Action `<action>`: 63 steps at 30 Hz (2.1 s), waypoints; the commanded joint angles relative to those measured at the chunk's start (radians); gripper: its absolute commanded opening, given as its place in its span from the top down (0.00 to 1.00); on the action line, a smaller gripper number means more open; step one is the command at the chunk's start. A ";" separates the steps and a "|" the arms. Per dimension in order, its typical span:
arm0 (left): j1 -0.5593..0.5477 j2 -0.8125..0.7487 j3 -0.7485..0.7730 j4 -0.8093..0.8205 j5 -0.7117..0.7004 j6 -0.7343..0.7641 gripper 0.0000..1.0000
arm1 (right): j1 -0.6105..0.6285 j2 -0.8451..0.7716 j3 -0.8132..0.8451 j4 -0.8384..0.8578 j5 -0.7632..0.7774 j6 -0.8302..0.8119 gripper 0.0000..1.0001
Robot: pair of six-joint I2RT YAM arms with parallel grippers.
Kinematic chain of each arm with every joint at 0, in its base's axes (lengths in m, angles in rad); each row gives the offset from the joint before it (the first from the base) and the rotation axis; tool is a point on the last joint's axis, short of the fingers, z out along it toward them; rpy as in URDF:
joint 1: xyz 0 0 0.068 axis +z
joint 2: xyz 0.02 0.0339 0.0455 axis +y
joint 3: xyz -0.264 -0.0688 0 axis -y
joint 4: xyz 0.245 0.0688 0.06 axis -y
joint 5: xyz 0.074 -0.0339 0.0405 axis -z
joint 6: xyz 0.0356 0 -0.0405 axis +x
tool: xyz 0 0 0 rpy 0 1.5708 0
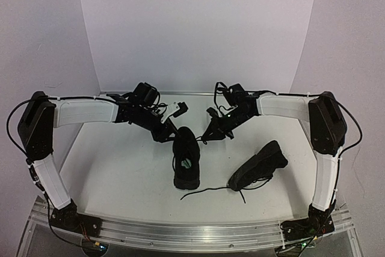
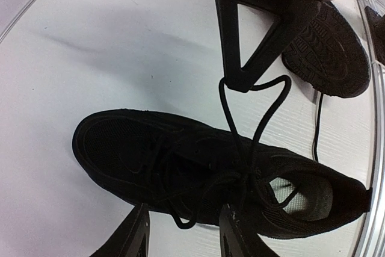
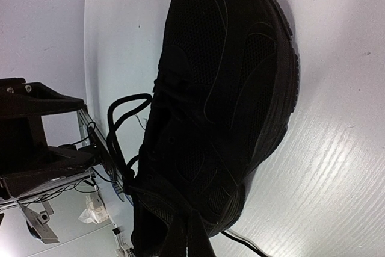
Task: Tie the shoes
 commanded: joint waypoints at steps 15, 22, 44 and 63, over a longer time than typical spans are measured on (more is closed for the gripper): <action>0.019 0.058 0.053 -0.022 0.011 0.054 0.98 | -0.003 -0.040 -0.013 -0.005 0.005 -0.017 1.00; 0.075 0.021 0.030 0.006 -0.016 0.012 1.00 | -0.004 -0.043 -0.021 -0.007 0.007 -0.019 1.00; 0.102 -0.011 0.007 0.027 -0.091 -0.029 1.00 | -0.003 -0.043 -0.025 -0.008 0.005 -0.024 1.00; 0.108 -0.003 0.020 0.037 -0.222 -0.057 1.00 | -0.003 -0.049 -0.032 -0.008 0.010 -0.025 1.00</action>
